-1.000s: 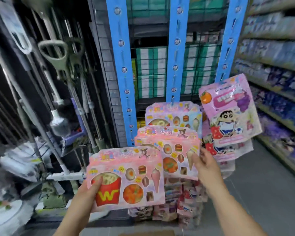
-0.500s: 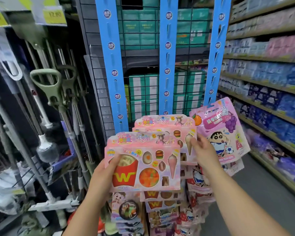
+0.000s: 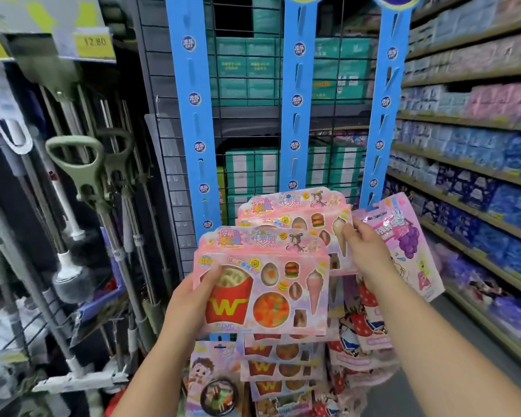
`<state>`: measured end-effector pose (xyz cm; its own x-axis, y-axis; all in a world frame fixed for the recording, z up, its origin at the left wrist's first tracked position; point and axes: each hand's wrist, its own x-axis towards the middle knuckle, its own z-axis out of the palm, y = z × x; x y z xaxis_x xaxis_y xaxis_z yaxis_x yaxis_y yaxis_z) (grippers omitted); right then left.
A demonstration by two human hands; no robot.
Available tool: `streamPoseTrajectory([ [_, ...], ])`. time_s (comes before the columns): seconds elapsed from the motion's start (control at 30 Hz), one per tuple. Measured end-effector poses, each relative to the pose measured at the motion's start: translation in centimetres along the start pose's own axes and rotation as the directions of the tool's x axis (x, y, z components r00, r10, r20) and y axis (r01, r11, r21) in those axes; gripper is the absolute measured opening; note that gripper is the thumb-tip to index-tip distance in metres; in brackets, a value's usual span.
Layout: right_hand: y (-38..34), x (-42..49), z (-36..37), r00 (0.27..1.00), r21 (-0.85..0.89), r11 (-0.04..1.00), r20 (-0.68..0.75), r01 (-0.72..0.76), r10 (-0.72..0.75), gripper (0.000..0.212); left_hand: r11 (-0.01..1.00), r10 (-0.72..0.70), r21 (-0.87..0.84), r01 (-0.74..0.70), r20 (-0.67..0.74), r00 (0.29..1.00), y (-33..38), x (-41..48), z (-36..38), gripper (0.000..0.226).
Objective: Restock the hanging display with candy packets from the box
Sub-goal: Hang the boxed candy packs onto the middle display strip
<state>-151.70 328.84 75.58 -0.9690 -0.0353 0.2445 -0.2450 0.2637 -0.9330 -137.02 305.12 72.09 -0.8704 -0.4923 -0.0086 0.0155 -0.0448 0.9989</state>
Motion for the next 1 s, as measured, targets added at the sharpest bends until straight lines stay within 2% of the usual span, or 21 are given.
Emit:
streamPoseTrajectory([
  [0.23, 0.6, 1.5, -0.5, 0.998, 0.007, 0.999, 0.045, -0.032, 0.032, 0.028, 1.0, 0.014, 0.002, -0.014, -0.033, 0.999, 0.8, 0.3, 1.3, 0.023],
  [0.3, 0.5, 1.8, -0.8, 0.999, -0.021, 0.999, 0.033, -0.03, 0.031, 0.033, 1.0, 0.007, 0.001, -0.006, -0.042, 0.999, 0.9, 0.3, 1.5, 0.026],
  [0.47, 0.4, 1.8, -1.7, 0.999, -0.057, 0.998, 0.037, 0.017, -0.015, 0.026, 1.0, -0.003, -0.002, 0.003, -0.045, 0.999, 0.8, 0.5, 1.9, 0.036],
  [0.63, -0.1, 1.7, -1.8, 0.999, -0.085, 0.996, 0.034, 0.004, -0.001, 0.033, 1.0, 0.004, -0.01, -0.005, -0.028, 1.0, 0.8, 0.7, 2.4, 0.038],
  [0.8, 0.9, 1.5, -1.6, 0.995, -0.124, 0.991, 0.078, -0.044, 0.054, 0.039, 1.0, -0.014, 0.003, 0.014, -0.04, 0.999, 0.6, 0.9, 2.6, 0.041],
  [0.93, 2.0, 0.7, -1.1, 0.992, -0.106, 0.991, 0.089, -0.082, 0.092, 0.029, 1.0, -0.023, 0.002, 0.023, -0.032, 0.999, 0.6, 0.9, 2.7, 0.042],
  [1.0, 2.0, 0.4, -0.8, 0.992, -0.084, 0.992, 0.076, -0.096, 0.102, 0.03, 1.0, -0.025, 0.008, 0.025, -0.034, 0.999, 0.6, 0.8, 2.8, 0.042],
])
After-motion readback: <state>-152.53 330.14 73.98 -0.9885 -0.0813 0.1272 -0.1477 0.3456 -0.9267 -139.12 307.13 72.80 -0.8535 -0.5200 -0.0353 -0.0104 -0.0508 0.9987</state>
